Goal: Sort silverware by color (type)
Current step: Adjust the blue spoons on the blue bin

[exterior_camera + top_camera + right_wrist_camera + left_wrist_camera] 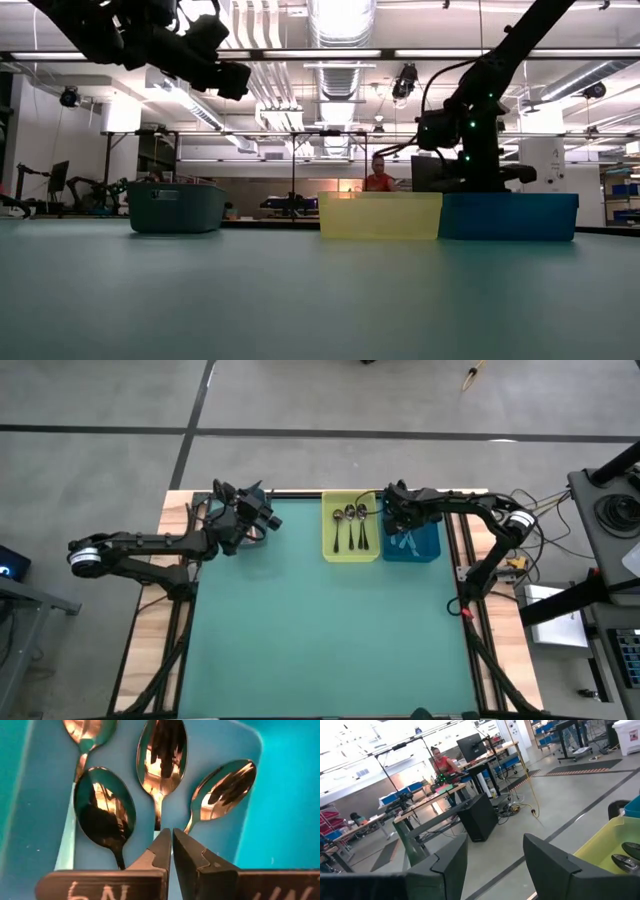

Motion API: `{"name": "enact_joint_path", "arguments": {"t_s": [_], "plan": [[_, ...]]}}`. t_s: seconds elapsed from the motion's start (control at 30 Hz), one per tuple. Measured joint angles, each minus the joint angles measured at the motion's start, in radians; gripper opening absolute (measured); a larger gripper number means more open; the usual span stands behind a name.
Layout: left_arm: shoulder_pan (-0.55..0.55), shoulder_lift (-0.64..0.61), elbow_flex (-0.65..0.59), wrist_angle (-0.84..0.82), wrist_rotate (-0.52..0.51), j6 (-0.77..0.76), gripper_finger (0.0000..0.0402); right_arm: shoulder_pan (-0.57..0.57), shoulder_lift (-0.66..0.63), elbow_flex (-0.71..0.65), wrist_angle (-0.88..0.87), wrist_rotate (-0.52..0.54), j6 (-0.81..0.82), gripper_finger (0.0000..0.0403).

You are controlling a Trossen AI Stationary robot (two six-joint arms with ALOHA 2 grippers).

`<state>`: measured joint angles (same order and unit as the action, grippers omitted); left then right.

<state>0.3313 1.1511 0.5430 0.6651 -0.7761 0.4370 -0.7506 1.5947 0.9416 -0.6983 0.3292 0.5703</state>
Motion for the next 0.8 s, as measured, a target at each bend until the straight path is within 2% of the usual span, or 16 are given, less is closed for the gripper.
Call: {"name": "enact_joint_path", "arguments": {"t_s": [0.5,0.7,0.8], "plan": [[0.0,0.0,0.0,0.0,0.0,0.001,0.0174,-0.005,0.004,0.023,-0.012,0.012,0.014,0.0009],[0.0,0.0,-0.001,-0.001,0.0,0.006,0.0174,-0.018,0.002,0.1,-0.126,0.007,0.078,0.0009],[0.0,0.0,-0.001,-0.004,0.0,0.012,0.0174,-0.034,0.002,0.121,-0.162,-0.031,0.138,0.001]]}}
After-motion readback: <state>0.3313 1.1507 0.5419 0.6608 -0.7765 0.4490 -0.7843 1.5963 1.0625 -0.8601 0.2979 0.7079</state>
